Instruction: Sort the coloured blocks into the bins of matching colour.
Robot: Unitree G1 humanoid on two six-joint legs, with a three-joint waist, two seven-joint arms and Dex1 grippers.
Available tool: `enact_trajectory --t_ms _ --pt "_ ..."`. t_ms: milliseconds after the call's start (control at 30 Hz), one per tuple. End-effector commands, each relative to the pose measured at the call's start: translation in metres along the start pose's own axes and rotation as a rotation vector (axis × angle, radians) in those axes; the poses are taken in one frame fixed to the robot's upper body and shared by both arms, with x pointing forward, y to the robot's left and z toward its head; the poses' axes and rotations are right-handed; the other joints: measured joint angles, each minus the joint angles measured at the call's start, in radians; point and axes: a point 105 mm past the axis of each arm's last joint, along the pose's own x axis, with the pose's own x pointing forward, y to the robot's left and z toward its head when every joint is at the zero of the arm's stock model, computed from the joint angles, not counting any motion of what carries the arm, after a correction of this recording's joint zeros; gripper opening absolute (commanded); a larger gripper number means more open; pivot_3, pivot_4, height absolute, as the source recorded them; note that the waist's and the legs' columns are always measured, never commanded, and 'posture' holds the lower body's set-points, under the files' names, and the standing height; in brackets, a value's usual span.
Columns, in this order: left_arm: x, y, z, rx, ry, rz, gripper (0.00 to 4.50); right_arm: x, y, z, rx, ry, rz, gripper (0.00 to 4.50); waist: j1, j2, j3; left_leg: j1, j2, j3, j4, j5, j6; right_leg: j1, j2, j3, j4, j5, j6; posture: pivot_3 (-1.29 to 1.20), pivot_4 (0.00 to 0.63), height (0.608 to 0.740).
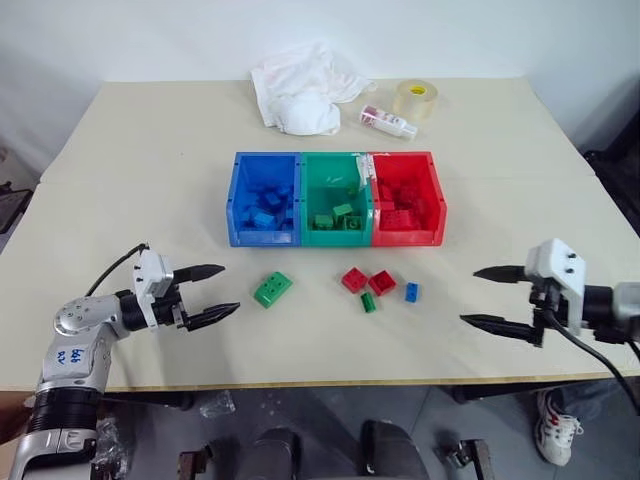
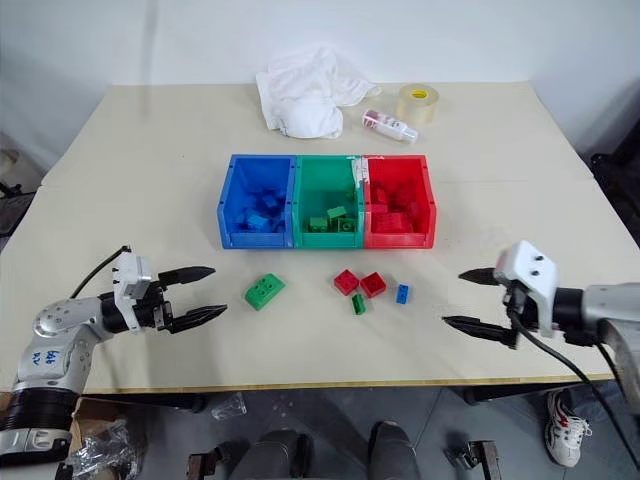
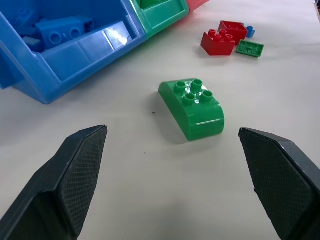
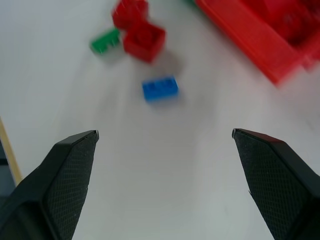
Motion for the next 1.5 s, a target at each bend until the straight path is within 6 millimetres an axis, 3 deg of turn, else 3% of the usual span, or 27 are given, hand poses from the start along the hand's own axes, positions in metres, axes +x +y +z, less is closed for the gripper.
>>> enact_trajectory --t_ms 33,233,367,567,667,900,1033,1300,1467,1500 --pt "0.001 0.0 0.009 0.045 -0.009 -0.003 4.5 0.023 -0.001 0.002 -0.008 -0.002 0.032 4.48 0.0 0.0 0.0 0.0 0.0 0.0 0.0 0.0 0.0 0.0 0.0 0.0 0.0 0.0 0.0 0.0 0.15 0.74" --pt "0.006 -0.007 0.011 0.05 -0.022 -0.015 4.5 0.063 -0.009 -0.005 -0.017 -0.004 0.079 4.48 0.001 0.0 0.0 -0.001 -0.001 -0.002 0.0 0.0 0.0 0.0 0.0 -0.001 0.0 0.0 0.0 0.0 0.15 0.74" --pt "0.004 -0.011 0.013 0.053 -0.027 -0.001 4.5 0.069 -0.01 -0.006 -0.02 -0.004 0.102 3.6 -0.002 0.0 0.0 -0.001 -0.001 -0.002 0.0 0.0 0.0 -0.001 -0.001 -0.001 0.001 0.0 0.0 0.0 0.15 0.74" --pt "-0.006 -0.016 0.01 0.041 -0.012 0.032 4.5 0.07 -0.01 -0.005 -0.024 -0.019 0.097 1.54 -0.002 0.0 0.0 -0.001 -0.001 -0.002 0.0 0.0 0.0 -0.001 0.0 -0.001 0.0 0.0 0.0 0.0 0.15 0.74" --pt "-0.008 -0.017 0.009 0.037 -0.011 0.041 4.5 0.07 -0.012 0.001 -0.04 -0.043 0.089 1.39 0.0 0.0 0.0 -0.001 -0.001 -0.002 0.0 0.0 0.0 -0.001 0.0 -0.001 0.0 0.0 0.0 0.0 0.15 0.74" --pt "-0.009 -0.019 0.008 0.033 -0.013 0.045 4.5 0.082 -0.024 0.067 -0.126 -0.219 0.072 1.39 -0.009 0.0 0.0 -0.001 0.0 -0.001 -0.001 0.0 -0.001 -0.001 0.0 0.0 0.0 0.0 0.0 0.0 0.15 0.74" --pt "-0.007 -0.019 0.009 0.039 -0.015 0.041 4.5 0.105 -0.027 0.112 -0.174 -0.332 0.078 1.39 -0.014 0.0 0.0 -0.001 0.001 -0.002 -0.001 0.0 -0.001 -0.002 0.001 -0.001 0.001 0.0 0.0 0.0 0.15 0.74" --pt "0.0 -0.015 0.014 0.062 -0.03 0.028 4.5 0.175 -0.018 0.183 -0.235 -0.482 0.105 1.39 -0.036 0.0 0.0 -0.001 0.0 -0.004 -0.002 0.0 -0.001 -0.003 0.001 -0.002 0.004 0.0 -0.001 0.0 0.15 0.74" --pt "0.004 -0.014 0.014 0.067 -0.038 0.026 4.5 0.208 -0.012 0.211 -0.235 -0.526 0.076 1.39 -0.055 0.0 0.0 -0.001 -0.002 -0.007 -0.003 0.0 -0.001 -0.003 0.0 -0.002 0.006 0.0 -0.001 0.0 0.15 0.74" --pt "0.005 -0.014 0.014 0.068 -0.04 0.026 4.5 0.215 -0.014 0.214 -0.216 -0.516 0.04 1.74 -0.06 0.0 0.0 -0.001 -0.002 -0.007 -0.003 0.0 -0.001 -0.003 0.0 -0.002 0.006 0.0 -0.001 0.0 0.15 0.74"
